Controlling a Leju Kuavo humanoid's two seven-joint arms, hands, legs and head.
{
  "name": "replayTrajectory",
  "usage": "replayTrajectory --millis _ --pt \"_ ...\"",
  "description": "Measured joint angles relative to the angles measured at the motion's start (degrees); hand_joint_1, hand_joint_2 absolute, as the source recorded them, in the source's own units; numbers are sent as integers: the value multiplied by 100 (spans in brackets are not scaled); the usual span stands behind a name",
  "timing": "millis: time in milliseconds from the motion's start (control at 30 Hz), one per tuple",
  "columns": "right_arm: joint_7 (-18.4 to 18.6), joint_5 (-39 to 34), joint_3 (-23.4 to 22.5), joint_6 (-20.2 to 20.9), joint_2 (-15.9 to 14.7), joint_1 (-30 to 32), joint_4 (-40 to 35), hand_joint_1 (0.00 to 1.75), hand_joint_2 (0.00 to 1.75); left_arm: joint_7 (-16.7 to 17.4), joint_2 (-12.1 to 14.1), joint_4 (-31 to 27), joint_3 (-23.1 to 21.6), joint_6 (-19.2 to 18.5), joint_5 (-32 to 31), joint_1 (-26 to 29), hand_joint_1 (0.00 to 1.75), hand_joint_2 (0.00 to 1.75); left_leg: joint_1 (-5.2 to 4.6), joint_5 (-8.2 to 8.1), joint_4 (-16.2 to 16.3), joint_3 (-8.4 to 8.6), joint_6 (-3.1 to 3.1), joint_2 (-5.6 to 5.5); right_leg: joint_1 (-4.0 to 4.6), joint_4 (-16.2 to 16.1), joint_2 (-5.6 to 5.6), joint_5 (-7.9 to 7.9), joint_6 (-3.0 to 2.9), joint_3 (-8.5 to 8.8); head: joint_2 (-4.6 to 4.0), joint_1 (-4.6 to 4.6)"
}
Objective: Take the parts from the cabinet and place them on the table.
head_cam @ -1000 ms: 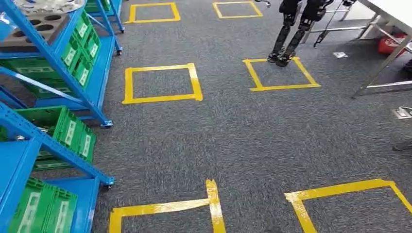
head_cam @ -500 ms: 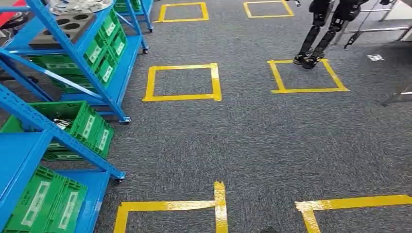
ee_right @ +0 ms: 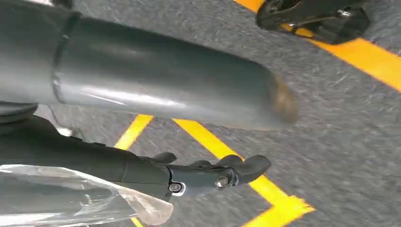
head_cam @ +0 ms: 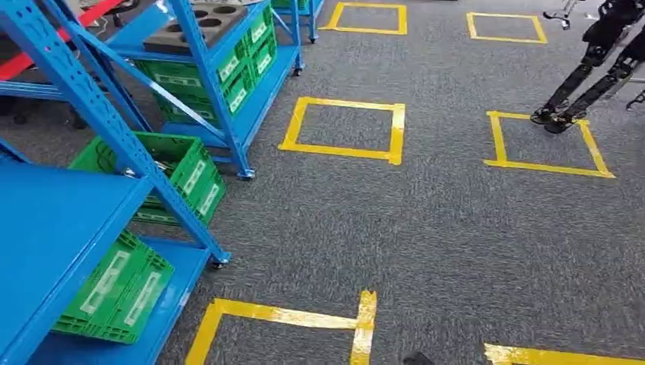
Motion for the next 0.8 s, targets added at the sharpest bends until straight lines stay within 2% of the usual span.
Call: replayTrajectory --millis 33,67,100,133,167,200,233,267,300,367,400,433,467,500,533,567,600,633,667,700,733,767,800 --pt "0 0 4 0 0 10 2 0 0 0 -13 0 0 0 0 1 0 0 0 -3 2 0 5 -83 -1 464 23 -155 19 -265 -2 -2" --pt "7 0 11 0 0 26 2 0 0 0 -13 0 0 0 0 5 0 0 0 -4 4 5 6 -168 -1 721 24 -173 28 -444 0 3" --pt "7 0 15 0 -2 38 2 0 0 0 -13 0 0 0 0 13 0 0 4 -5 6 16 5 -253 0 700 25 -39 33 -496 0 0" --pt "7 -2 17 0 -2 41 2 0 0 0 -13 0 2 0 0 19 0 0 13 -11 10 26 -4 -342 -2 419 33 231 36 -428 0 9" --pt "6 2 20 0 -4 38 2 0 0 0 -13 0 2 0 0 15 0 0 28 -24 24 40 -25 -435 -10 -66 75 565 46 -246 0 7" --pt "4 7 24 0 -4 37 2 0 0 0 -17 -2 2 -11 0 5 0 0 46 -46 48 51 -57 -512 -31 -576 203 857 55 -44 0 9" --pt "4 9 26 0 -7 44 4 0 0 0 -17 0 2 -15 0 2 0 0 52 -71 68 31 -98 -581 -69 -824 534 864 63 85 0 7" --pt "2 13 31 2 -4 53 11 0 0 0 -17 0 2 -15 2 -22 0 0 32 -91 149 -2 -129 -651 -94 -1015 638 811 42 151 -2 13" --pt "-4 15 35 9 -4 39 11 0 0 0 -17 0 2 -15 7 -18 0 0 47 -66 127 -49 -161 -707 -73 -987 571 772 -6 192 0 3" --pt "-2 20 39 7 -4 27 11 0 0 0 -13 0 2 -15 20 10 0 0 67 -33 120 -79 -220 -842 -52 -989 456 777 -52 206 -2 5" --pt "-9 26 44 13 4 33 11 0 0 0 -7 0 2 -15 22 8 0 0 69 -65 147 -95 -240 -873 -102 -1033 354 797 -105 227 0 5" --pt "-15 31 48 20 0 32 11 0 0 -13 -4 0 2 -57 15 0 0 0 26 -173 285 -139 -276 -469 -83 -1042 276 794 -144 252 -2 -13" --pt "-28 31 48 20 0 35 11 0 0 -31 20 0 2 -122 0 -16 0 0 33 -374 623 -300 -314 -209 -68 -1043 181 781 -191 262 -2 -52" --pt "-35 31 50 22 0 42 11 0 0 -35 35 -2 2 -134 2 -31 0 0 51 -587 1066 -515 -333 -103 -51 -1042 85 768 -212 267 -2 -57" --pt "-37 31 50 24 0 48 11 0 0 -37 37 0 2 -127 7 -32 0 0 65 -766 1520 -734 -345 -64 -40 -1042 -15 757 -224 273 -2 -54" --pt "-37 33 52 33 0 57 11 0 0 -39 42 0 2 -123 22 -30 0 0 73 -860 1864 -908 -357 -56 -36 -1041 -117 742 -230 278 -2 -52" --pt "-39 33 55 33 0 59 11 0 0 -39 46 0 2 -114 31 -15 0 0 77 -797 1905 -937 -360 -53 -35 -1041 -202 732 -226 290 -2 -57" --pt "-59 37 59 37 0 58 11 0 0 -37 46 0 2 -81 35 1 0 0 78 -607 1689 -831 -354 -44 -35 -1041 -284 715 -225 305 -2 -57" --pt "-72 39 66 39 0 54 11 0 0 -33 46 0 2 -72 33 10 0 0 76 -357 1274 -626 -336 -12 -35 -1041 -351 699 -216 331 -2 -59" --pt "-87 42 72 39 0 51 11 0 0 -48 55 0 2 -135 -4 9 0 0 65 -87 715 -337 -302 85 -35 -1042 -424 674 -201 371 -2 -57" --pt "-90 48 74 39 0 51 11 0 0 -83 77 -2 2 -204 -15 3 0 0 33 40 267 -112 -258 335 -33 -1044 -482 649 -172 397 -2 -59" --pt "-90 50 74 37 0 55 11 0 0 -116 103 0 2 -258 -20 -17 0 0 -51 -67 154 -64 -233 488 11 -1034 -543 616 -122 410 -2 -63" --pt "-90 59 76 37 0 46 11 0 0 -131 107 -2 2 -284 -22 -29 0 0 -32 -49 160 -72 -201 415 10 -1037 -593 609 -99 385 0 -48"
